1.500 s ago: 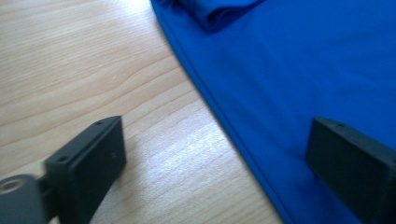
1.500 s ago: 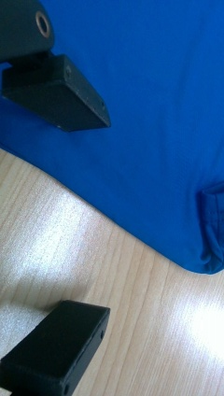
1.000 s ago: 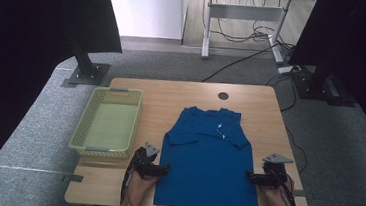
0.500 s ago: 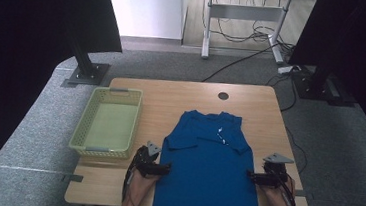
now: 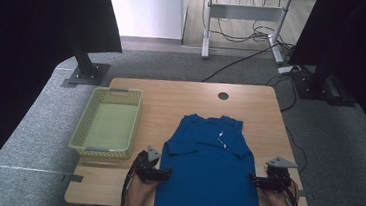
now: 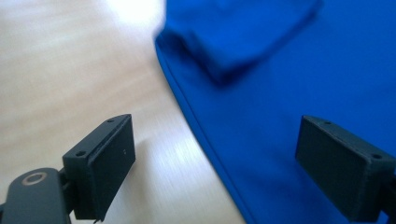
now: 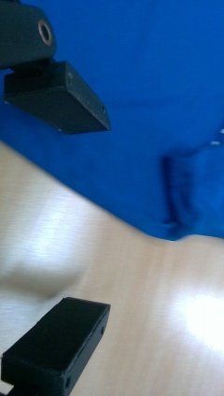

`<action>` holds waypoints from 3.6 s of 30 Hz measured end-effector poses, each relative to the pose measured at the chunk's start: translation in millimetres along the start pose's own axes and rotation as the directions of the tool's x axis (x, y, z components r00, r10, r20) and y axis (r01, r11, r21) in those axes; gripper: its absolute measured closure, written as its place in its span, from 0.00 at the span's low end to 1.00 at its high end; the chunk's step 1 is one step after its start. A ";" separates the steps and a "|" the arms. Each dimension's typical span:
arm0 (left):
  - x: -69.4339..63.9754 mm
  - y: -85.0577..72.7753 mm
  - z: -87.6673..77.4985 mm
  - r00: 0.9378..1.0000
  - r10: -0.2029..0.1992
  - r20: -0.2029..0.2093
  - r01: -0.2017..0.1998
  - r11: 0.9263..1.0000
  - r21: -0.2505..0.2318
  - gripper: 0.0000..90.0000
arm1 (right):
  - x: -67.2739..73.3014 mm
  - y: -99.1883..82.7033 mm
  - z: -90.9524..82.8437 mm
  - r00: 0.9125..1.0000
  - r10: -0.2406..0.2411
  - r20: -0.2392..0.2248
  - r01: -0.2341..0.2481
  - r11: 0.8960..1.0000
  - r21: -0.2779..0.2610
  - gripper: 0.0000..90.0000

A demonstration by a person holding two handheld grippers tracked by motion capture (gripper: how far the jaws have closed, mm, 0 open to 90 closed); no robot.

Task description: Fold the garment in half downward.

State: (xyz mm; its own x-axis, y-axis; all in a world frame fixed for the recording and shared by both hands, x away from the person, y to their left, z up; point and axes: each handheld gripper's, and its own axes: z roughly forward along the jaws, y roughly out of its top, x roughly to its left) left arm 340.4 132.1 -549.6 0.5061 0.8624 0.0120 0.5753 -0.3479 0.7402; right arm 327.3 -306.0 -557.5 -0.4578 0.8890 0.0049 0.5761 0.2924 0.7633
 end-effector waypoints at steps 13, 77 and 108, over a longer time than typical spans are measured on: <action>0.0 -14.6 -6.4 1.000 0.016 0.008 -0.016 1.000 0.004 0.13 | 3.5 -6.0 0.4 1.000 0.009 -0.007 -0.009 1.000 0.026 0.15; 4.0 9.5 19.8 1.000 0.020 0.018 -0.021 1.000 0.004 0.13 | 6.1 17.7 27.2 0.999 -0.014 -0.038 0.015 1.000 0.022 0.16; -0.9 21.6 28.9 0.999 0.050 0.020 -0.050 0.999 0.017 0.16 | 18.9 26.4 31.5 0.999 -0.016 -0.032 0.016 1.000 0.000 0.15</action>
State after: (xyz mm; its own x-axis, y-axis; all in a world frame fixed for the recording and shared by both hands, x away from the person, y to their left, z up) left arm 371.0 113.2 -553.1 0.5468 0.8365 0.0353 0.5601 -0.3968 0.7273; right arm 355.2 -270.3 -557.6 -0.4889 0.8722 0.0132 0.5684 0.3070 0.7633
